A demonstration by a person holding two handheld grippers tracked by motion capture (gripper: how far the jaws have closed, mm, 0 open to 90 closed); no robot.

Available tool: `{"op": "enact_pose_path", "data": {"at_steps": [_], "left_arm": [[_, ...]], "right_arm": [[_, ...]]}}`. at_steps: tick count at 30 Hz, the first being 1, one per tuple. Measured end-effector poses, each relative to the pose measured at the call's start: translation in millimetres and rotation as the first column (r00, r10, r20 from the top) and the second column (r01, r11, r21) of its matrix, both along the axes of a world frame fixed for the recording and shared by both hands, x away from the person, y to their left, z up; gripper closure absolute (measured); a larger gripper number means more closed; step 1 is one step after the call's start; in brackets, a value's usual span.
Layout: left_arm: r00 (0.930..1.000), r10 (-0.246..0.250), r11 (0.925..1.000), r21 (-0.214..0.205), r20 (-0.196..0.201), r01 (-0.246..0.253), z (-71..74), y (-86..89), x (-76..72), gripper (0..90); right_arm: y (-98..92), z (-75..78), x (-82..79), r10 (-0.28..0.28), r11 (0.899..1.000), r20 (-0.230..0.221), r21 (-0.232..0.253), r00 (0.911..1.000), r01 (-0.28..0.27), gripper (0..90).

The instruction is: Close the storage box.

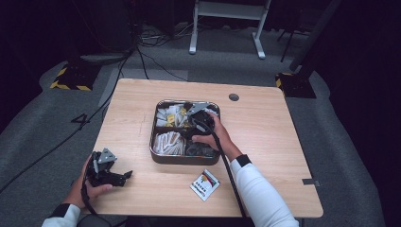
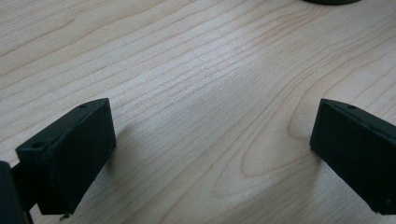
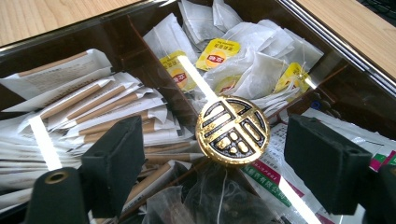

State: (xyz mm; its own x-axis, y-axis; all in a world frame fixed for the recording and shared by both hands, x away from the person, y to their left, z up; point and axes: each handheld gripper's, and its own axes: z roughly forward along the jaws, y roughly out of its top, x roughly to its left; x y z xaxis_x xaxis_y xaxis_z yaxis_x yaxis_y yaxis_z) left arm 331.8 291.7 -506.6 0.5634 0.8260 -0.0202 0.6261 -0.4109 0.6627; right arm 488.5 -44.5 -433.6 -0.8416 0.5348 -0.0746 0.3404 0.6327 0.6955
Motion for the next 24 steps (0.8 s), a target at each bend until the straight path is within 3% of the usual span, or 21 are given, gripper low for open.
{"op": "enact_pose_path", "data": {"at_steps": [24], "left_arm": [[1.0000, 0.002, 1.0000, 0.000, 0.000, -0.002, 0.0, -0.1, -0.1, 0.4]], "right_arm": [[-31.2, 26.2, -17.0, 0.050, 0.998, 0.025, -0.032, 0.9984, -0.049, 23.9]]}}
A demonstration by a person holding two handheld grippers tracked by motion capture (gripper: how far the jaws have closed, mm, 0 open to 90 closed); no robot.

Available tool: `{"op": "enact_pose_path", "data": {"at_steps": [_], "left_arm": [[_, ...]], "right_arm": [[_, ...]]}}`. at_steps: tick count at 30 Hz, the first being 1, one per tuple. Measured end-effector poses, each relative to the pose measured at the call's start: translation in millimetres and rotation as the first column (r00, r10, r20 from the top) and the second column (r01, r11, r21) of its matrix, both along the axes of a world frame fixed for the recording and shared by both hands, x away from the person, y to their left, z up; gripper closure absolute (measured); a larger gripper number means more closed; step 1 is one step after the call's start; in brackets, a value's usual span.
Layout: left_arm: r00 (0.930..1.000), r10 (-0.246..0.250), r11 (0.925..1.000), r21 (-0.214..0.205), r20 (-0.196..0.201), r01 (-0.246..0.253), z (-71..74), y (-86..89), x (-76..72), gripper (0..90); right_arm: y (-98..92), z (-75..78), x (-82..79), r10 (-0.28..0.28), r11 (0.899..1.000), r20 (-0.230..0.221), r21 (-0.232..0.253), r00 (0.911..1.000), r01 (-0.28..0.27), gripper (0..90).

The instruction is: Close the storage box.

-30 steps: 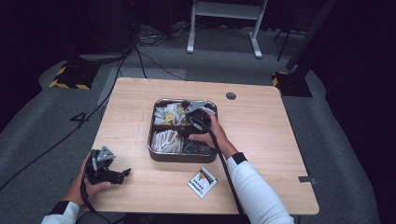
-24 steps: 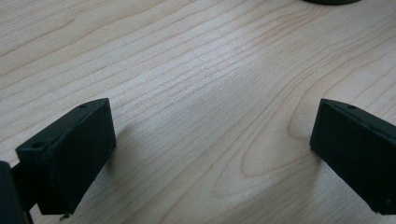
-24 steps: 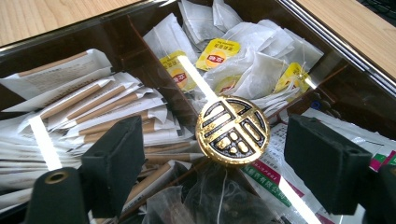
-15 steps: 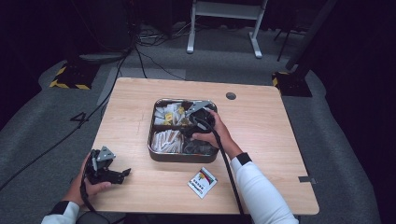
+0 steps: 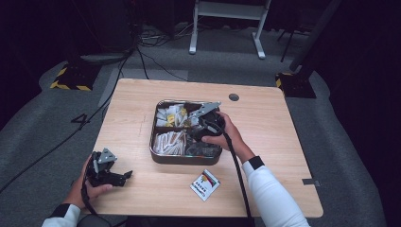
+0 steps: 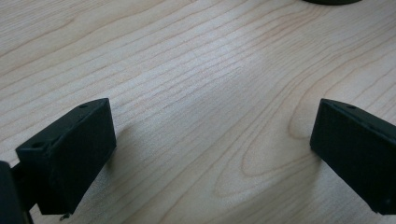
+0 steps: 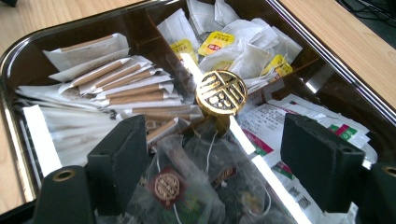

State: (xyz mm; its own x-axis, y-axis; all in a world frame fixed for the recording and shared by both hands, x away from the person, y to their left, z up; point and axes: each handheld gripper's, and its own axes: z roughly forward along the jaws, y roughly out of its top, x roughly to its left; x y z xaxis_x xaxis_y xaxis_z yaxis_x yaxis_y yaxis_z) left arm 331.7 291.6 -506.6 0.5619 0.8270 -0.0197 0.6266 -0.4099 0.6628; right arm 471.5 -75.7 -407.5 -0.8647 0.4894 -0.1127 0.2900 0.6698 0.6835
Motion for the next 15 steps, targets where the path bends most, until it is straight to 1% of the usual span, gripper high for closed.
{"op": "enact_pose_path", "data": {"at_steps": [4, 5, 8, 10, 15], "left_arm": [[1.0000, 0.001, 1.0000, -0.001, 0.000, -0.001, 0.0, -0.1, 0.0, 0.4], [1.0000, 0.000, 1.0000, 0.000, 0.000, 0.000, 0.0, 0.0, 0.0, 0.5], [1.0000, 0.000, 1.0000, 0.000, 0.000, 0.000, 0.0, 0.0, 0.0, 0.4], [1.0000, 0.000, 1.0000, 0.000, 0.000, 0.000, 0.0, 0.0, 0.0, 0.5], [1.0000, 0.000, 1.0000, 0.000, 0.000, 0.000, 0.0, 0.0, 0.0, 0.4]], "right_arm": [[-6.5, 3.7, -4.3, 0.001, 1.000, -0.003, 0.007, 1.0000, -0.001, 24.0], [-8.2, 4.2, -5.5, 0.007, 1.000, 0.005, 0.008, 1.0000, -0.007, 24.0], [-13.6, 4.7, -9.7, 0.010, 1.000, 0.011, -0.004, 0.9999, -0.010, 24.0], [-18.0, 4.8, -12.9, 0.012, 1.000, 0.019, -0.024, 0.9997, -0.012, 24.0], [-30.8, 9.9, -20.3, 0.000, 1.000, 0.050, -0.030, 0.9988, 0.001, 25.2]]}}
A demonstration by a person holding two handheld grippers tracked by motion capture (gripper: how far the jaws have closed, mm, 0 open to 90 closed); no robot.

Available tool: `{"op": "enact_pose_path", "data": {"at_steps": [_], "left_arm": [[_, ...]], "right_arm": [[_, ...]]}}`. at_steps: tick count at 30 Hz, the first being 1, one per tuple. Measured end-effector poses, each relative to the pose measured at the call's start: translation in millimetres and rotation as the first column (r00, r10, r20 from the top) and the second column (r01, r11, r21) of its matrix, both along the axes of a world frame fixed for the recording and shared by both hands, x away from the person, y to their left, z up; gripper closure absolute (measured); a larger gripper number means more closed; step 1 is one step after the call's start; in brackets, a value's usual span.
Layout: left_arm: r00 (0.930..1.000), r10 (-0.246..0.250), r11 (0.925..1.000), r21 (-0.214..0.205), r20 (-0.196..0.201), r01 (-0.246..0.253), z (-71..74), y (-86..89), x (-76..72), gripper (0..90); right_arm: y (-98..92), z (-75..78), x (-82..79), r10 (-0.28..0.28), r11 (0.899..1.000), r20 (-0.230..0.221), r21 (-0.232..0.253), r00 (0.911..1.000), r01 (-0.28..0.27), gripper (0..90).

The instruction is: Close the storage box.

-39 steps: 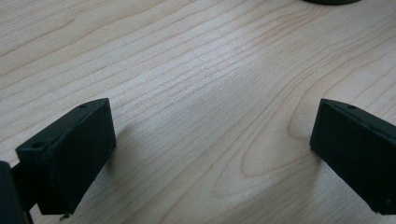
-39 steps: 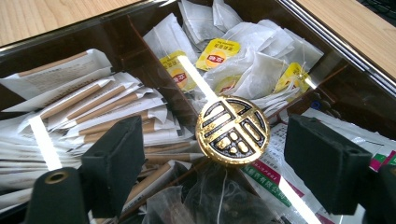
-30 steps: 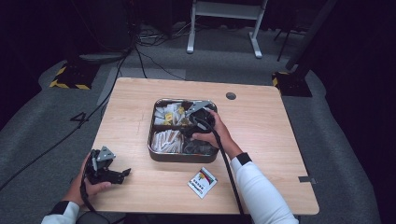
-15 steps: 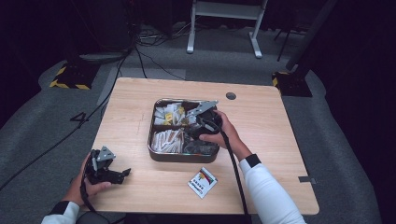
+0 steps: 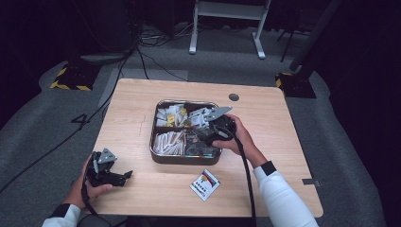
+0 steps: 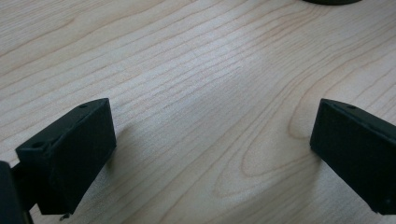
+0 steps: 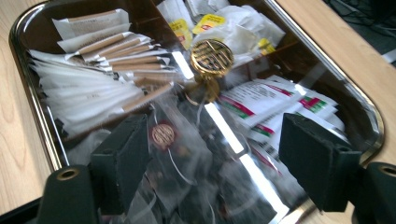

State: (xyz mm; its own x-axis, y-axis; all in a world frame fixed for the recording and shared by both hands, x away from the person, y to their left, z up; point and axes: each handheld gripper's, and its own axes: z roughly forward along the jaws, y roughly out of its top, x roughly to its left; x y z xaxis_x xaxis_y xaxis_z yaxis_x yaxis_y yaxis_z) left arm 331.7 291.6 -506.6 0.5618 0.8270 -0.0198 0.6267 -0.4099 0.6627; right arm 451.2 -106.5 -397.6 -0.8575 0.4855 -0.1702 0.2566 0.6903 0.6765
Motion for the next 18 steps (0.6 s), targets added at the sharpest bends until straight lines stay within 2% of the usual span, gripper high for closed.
{"op": "enact_pose_path", "data": {"at_steps": [3, 9, 18], "left_arm": [[1.0000, -0.001, 1.0000, 0.000, 0.000, 0.001, 0.0, 0.0, 0.1, 0.4], [1.0000, 0.000, 1.0000, 0.000, 0.000, 0.000, 0.0, 0.0, 0.0, 0.4], [1.0000, 0.001, 1.0000, 0.002, 0.002, -0.001, 0.0, 0.0, 0.0, 0.4]], "right_arm": [[-11.9, 4.2, -4.2, -0.010, 1.000, 0.001, 0.003, 0.9999, 0.010, 25.2], [-26.5, 3.2, -8.2, -0.028, 0.999, 0.006, 0.016, 0.9996, 0.028, 25.2], [-49.4, 1.1, -16.4, -0.071, 0.998, 0.026, 0.004, 0.9972, 0.071, 24.8]]}}
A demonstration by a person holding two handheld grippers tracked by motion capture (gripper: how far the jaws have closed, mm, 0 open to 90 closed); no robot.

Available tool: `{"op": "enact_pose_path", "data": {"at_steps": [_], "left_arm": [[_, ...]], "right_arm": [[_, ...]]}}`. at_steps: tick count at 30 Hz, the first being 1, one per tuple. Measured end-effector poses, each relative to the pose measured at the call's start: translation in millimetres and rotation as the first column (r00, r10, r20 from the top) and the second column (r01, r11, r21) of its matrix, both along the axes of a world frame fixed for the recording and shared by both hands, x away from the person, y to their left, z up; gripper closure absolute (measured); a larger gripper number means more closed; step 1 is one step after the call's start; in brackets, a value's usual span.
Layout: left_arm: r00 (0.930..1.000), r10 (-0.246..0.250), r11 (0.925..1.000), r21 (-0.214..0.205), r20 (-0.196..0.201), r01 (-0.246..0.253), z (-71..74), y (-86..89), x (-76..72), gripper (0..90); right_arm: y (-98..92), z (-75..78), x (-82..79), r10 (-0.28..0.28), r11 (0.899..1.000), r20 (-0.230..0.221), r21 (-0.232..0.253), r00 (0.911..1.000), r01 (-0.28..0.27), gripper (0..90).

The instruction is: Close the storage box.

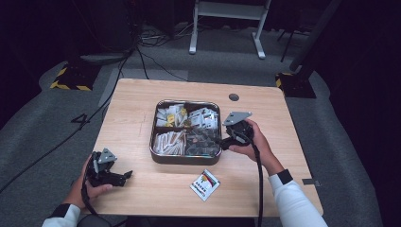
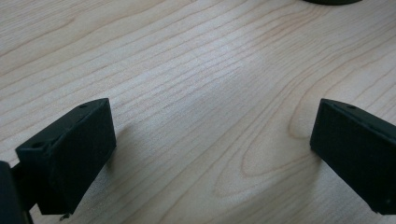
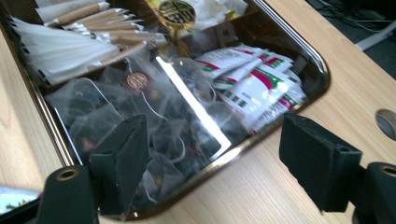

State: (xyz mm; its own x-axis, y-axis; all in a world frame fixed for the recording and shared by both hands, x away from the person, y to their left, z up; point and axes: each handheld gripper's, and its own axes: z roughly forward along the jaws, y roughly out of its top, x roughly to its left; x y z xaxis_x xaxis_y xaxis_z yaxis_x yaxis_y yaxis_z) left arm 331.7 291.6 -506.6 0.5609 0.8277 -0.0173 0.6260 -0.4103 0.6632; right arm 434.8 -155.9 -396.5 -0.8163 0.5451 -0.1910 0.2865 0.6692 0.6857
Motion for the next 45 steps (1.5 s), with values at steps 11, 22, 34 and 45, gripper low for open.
{"op": "enact_pose_path", "data": {"at_steps": [11, 22, 34, 45], "left_arm": [[1.0000, 0.000, 1.0000, 0.000, 0.000, 0.000, 0.0, 0.0, 0.0, 0.4], [1.0000, 0.000, 1.0000, 0.000, 0.000, 0.000, 0.0, 0.0, 0.0, 0.4], [1.0000, 0.000, 1.0000, 0.000, 0.000, 0.000, 0.0, 0.0, 0.0, 0.4], [1.0000, 0.000, 1.0000, 0.000, 0.000, 0.000, 0.0, 0.0, 0.0, 0.4]], "right_arm": [[-28.3, -8.2, -10.0, -0.048, 0.999, 0.001, -0.004, 0.9988, 0.048, 23.4], [-51.7, -18.0, -24.3, -0.090, 0.995, 0.010, -0.041, 0.9958, 0.091, 22.4], [-73.0, -30.1, -38.5, -0.116, 0.992, 0.010, -0.038, 0.9932, 0.117, 22.2], [-86.2, -41.8, -44.8, -0.142, 0.988, -0.002, -0.063, 0.9898, 0.142, 22.0]]}}
